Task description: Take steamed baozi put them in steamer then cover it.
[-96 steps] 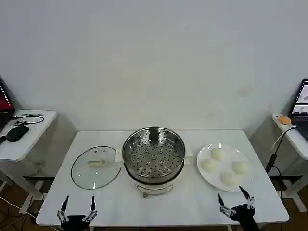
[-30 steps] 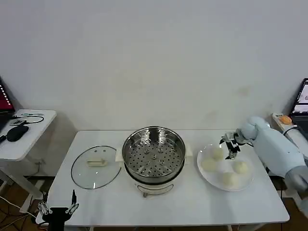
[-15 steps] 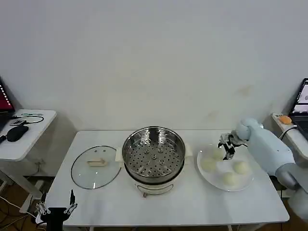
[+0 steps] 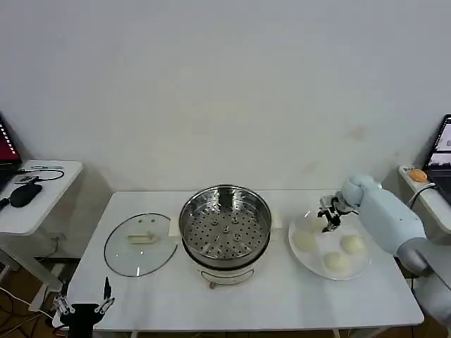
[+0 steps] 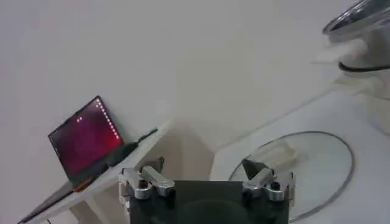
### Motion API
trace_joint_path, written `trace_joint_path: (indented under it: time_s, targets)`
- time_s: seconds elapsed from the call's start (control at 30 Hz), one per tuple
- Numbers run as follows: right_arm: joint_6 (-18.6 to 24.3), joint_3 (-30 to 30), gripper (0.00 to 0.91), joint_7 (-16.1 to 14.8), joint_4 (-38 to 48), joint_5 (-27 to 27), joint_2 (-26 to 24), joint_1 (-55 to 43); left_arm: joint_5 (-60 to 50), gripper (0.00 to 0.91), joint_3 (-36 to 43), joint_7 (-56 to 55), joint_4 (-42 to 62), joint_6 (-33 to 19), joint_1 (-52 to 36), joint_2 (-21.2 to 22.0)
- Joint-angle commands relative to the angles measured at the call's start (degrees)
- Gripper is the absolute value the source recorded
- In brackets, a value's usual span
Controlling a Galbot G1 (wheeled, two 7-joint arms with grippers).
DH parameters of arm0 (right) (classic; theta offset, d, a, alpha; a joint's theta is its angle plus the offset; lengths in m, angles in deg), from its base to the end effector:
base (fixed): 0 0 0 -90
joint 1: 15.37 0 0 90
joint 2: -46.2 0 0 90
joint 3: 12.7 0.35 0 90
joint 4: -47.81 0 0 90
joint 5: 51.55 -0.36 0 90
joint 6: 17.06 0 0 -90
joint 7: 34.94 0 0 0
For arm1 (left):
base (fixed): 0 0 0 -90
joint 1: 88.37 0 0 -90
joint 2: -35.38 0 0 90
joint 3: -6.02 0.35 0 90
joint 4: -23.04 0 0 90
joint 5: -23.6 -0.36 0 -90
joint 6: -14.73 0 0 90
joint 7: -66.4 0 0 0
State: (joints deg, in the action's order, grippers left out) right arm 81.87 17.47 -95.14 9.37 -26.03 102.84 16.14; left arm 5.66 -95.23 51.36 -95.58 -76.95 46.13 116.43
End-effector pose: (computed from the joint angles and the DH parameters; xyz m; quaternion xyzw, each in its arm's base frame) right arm 0.5995 -0.1859 -0.2356 0.4764 -0.5358 0.5926 0.3670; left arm 0.1048 0.0885 -0.3355 0.1325 -0.9455 -0.2858 0.0822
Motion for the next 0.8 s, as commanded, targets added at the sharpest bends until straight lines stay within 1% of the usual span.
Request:
trace_joint_path:
  time_s: [0.03, 0.17, 0.3, 0.4, 0.47, 0.57, 0.63, 0.7, 0.77, 0.8]
  targets:
    - [0.2, -0.1, 0.544, 0.2, -0.7, -0.6, -0.4, -0.1, 0.0, 0.907, 0.0, 0.0, 0.0, 0.0, 0.0, 0.0]
    - [-0.3, -1.3, 0.544, -0.1, -5.0, -3.1, -3.2, -1.7, -0.1, 0.907, 0.1, 0.0, 0.2, 0.0, -0.2, -0.1]
    - [-1.0, -3.8, 0.554, -0.2, -11.1, -7.0, -7.1, -5.2, -0.2, 0.907, 0.5, 0.0, 0.7, 0.0, -0.6, -0.3]
    - [-2.2, -5.6, 0.544, 0.0, -15.8, -9.7, -9.8, -7.7, -0.3, 0.907, 1.0, 0.1, 0.7, 0.0, -0.8, -0.5]
    - [-3.5, -7.1, 0.554, 0.1, -19.8, -12.1, -11.9, -9.5, -0.5, 0.907, 1.4, 0.1, 0.6, 0.0, -1.0, -0.5]
    - [-6.2, -11.0, 0.554, 0.2, -26.8, -17.9, -14.7, -13.5, -0.6, 0.907, 1.8, 0.1, 0.4, 0.0, -1.1, -0.8]
    - [-6.5, -12.5, 0.554, 0.4, -29.1, -19.4, -15.5, -15.1, -0.7, 0.907, 1.8, 0.1, 0.3, 0.0, -1.1, -0.9]
    - [-6.1, -16.1, 0.554, 1.0, -31.8, -21.3, -15.6, -19.1, -0.8, 0.907, 1.8, 0.1, 0.3, 0.0, -1.1, -1.1]
    - [-5.3, -20.0, 0.554, 2.0, -33.7, -24.9, -14.8, -22.7, -0.8, 0.907, 1.8, 0.0, 0.0, 0.0, -0.9, -1.2]
    - [-5.0, -21.0, 0.554, 2.2, -34.3, -25.8, -14.6, -24.8, -0.9, 0.907, 1.7, 0.0, -0.1, 0.0, -0.7, -1.1]
